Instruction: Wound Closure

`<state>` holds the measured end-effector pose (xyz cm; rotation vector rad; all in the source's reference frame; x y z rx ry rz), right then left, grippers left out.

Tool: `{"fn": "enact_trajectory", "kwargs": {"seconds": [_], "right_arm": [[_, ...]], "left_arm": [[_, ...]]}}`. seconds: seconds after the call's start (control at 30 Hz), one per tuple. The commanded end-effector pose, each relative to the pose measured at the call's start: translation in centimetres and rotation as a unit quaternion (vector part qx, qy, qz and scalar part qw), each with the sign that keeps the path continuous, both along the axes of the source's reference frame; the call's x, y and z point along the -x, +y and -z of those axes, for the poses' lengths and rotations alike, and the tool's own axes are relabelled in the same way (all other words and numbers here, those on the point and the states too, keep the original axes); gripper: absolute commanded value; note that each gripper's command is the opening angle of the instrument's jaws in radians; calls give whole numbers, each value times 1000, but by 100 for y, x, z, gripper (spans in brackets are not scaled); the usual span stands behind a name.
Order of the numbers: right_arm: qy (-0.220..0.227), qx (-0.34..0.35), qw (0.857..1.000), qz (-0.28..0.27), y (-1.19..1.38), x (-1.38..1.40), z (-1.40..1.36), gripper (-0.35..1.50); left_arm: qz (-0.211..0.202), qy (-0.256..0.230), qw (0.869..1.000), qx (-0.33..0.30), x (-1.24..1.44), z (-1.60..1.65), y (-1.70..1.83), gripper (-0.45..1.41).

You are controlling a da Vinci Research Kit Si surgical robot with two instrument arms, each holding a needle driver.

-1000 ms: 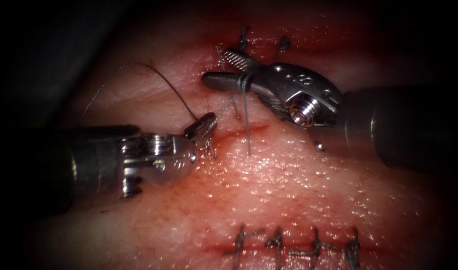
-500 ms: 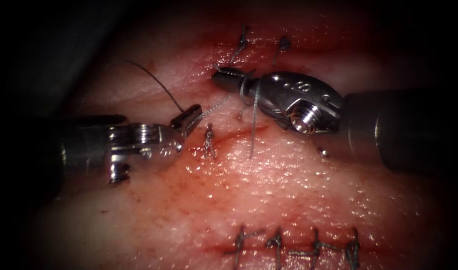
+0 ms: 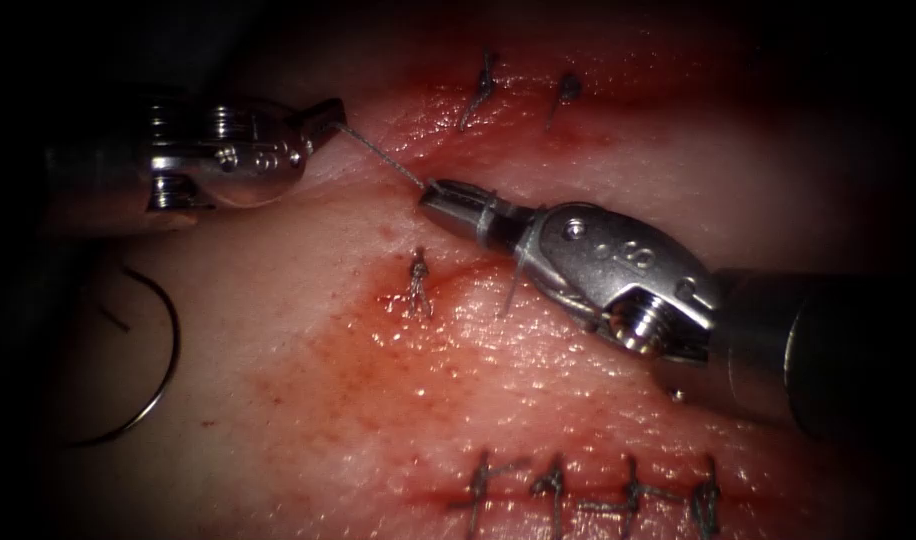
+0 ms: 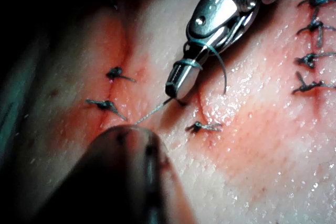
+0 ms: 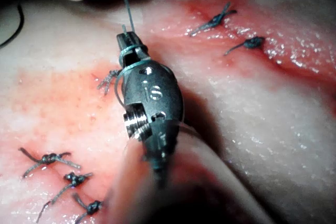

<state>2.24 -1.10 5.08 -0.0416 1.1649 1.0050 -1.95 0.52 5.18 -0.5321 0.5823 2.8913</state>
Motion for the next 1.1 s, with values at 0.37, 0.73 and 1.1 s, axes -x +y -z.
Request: {"fn": "enact_trajectory", "kwargs": {"seconds": [0.37, 0.73, 1.1], "right_arm": [[-13, 15, 1000, -1, -61, 28, 7, -35], [-30, 24, 999, 3, -77, 30, 14, -35], [-39, 22, 999, 0, -87, 33, 24, -35]], "left_arm": [[4, 1, 1000, 5, 14, -6, 61, -45], [20, -2, 1000, 14, 5, -9, 99, -45], [35, 0, 999, 21, -9, -23, 135, -45]]}}
